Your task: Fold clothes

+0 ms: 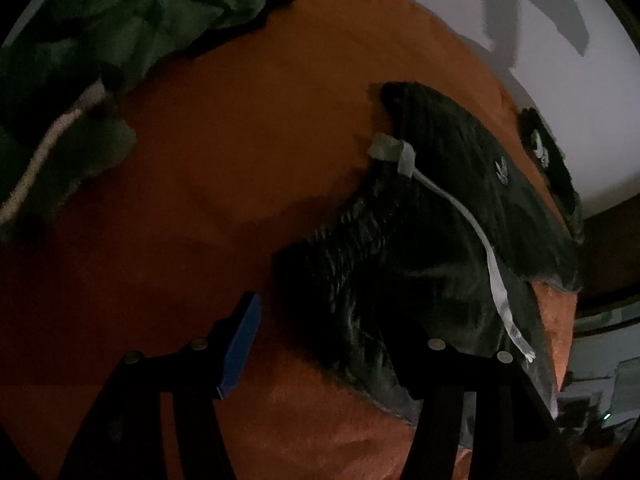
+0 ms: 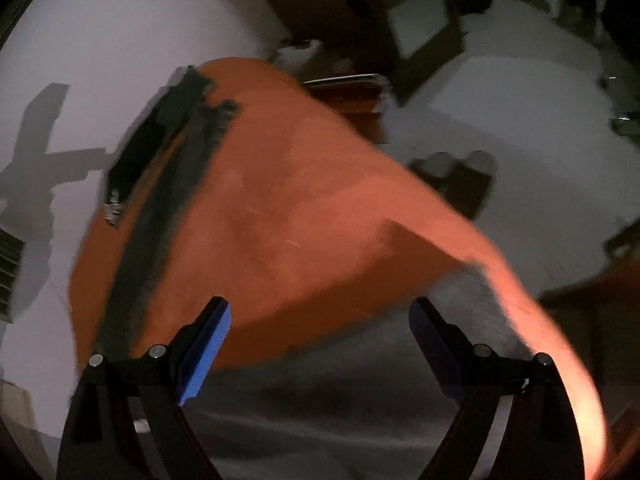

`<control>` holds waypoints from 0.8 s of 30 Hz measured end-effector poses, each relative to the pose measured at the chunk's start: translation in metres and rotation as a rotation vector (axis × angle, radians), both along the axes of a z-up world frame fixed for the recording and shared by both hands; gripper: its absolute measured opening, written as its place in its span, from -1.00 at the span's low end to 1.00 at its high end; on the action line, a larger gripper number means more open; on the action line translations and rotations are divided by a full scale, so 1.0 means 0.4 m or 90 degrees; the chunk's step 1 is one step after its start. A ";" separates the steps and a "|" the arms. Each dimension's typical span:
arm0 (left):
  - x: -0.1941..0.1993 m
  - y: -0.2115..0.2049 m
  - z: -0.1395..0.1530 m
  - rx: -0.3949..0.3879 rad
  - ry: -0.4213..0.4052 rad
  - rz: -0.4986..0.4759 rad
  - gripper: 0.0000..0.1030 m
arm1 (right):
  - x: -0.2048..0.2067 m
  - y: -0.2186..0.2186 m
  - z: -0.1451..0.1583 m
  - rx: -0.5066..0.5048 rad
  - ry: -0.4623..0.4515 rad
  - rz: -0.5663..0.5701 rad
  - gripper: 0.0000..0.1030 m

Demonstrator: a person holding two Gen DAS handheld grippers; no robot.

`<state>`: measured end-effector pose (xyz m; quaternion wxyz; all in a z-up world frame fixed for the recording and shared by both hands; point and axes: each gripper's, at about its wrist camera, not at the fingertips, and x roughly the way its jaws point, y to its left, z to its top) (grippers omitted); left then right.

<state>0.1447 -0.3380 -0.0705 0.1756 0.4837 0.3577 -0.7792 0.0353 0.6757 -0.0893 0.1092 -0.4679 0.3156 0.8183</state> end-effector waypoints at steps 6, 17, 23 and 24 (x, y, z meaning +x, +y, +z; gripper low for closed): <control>-0.024 0.013 -0.045 -0.002 -0.030 0.018 0.19 | 0.187 0.000 -0.117 -0.006 -0.026 -0.064 0.76; -0.011 0.045 -0.080 -0.013 -0.049 0.021 0.19 | 0.026 -0.282 -0.091 -0.017 0.050 0.137 0.76; -0.006 0.036 -0.072 -0.049 -0.009 0.084 0.18 | -0.040 -0.509 -0.124 -0.018 0.041 0.310 0.75; -0.008 0.038 -0.067 -0.062 -0.003 0.089 0.09 | -0.052 -0.547 -0.130 -0.019 0.040 0.339 0.76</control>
